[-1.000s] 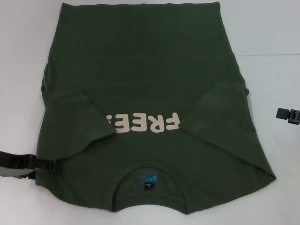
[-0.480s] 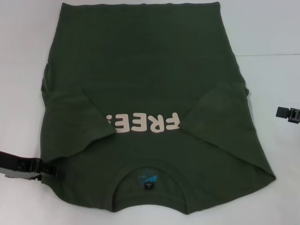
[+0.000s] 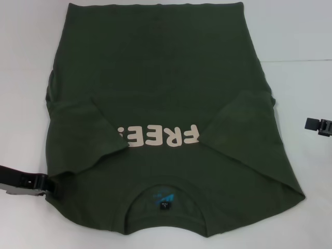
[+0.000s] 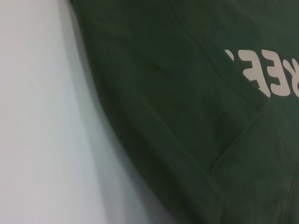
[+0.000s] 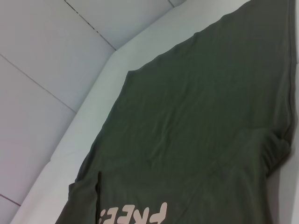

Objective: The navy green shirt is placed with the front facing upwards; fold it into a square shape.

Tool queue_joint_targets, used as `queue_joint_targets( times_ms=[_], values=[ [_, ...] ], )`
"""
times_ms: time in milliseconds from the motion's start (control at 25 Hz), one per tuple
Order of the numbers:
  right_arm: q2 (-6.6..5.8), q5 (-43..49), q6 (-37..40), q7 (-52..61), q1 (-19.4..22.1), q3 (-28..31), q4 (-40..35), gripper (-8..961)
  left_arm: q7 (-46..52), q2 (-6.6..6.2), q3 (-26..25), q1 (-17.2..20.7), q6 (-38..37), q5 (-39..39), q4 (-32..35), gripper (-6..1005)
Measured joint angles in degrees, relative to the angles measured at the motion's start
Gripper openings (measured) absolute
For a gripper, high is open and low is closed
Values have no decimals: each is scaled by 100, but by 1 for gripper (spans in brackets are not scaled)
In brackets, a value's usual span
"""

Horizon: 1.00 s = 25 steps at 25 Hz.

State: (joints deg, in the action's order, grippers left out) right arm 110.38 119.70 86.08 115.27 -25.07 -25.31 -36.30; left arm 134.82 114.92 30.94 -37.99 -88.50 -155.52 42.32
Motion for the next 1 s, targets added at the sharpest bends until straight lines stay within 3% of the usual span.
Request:
queue_joint_targets(
  times_ms=[120, 200, 320, 440, 640, 840, 1000],
  values=[
    [-3, 0, 18, 44, -12, -1, 0, 926, 0, -16, -17, 0, 6, 2, 5, 343],
    [-26, 0, 70, 99, -31, -49, -15, 926, 0, -24, -15, 0, 12, 6, 5, 113],
    [-116, 1, 166, 450, -64, -309, -110, 925, 0, -22, 1, 0, 17, 7, 0, 87],
    [-308, 91, 329, 973, -157, -695, -227, 925, 0, -13, 2, -10, 7, 7, 0, 60],
    [-565, 1260, 741, 2473, -553, -926, -862, 924, 18, -12, -12, -33, -2, 7, 1, 52],
    [-627, 2442, 1323, 3104, -1081, -931, -1125, 919, 35, -14, -21, -41, -39, 6, 11, 50],
    [-545, 3279, 1461, 3201, -1442, -968, -1094, 916, 14, -11, -20, -42, -27, 4, -5, 49]
  ],
)
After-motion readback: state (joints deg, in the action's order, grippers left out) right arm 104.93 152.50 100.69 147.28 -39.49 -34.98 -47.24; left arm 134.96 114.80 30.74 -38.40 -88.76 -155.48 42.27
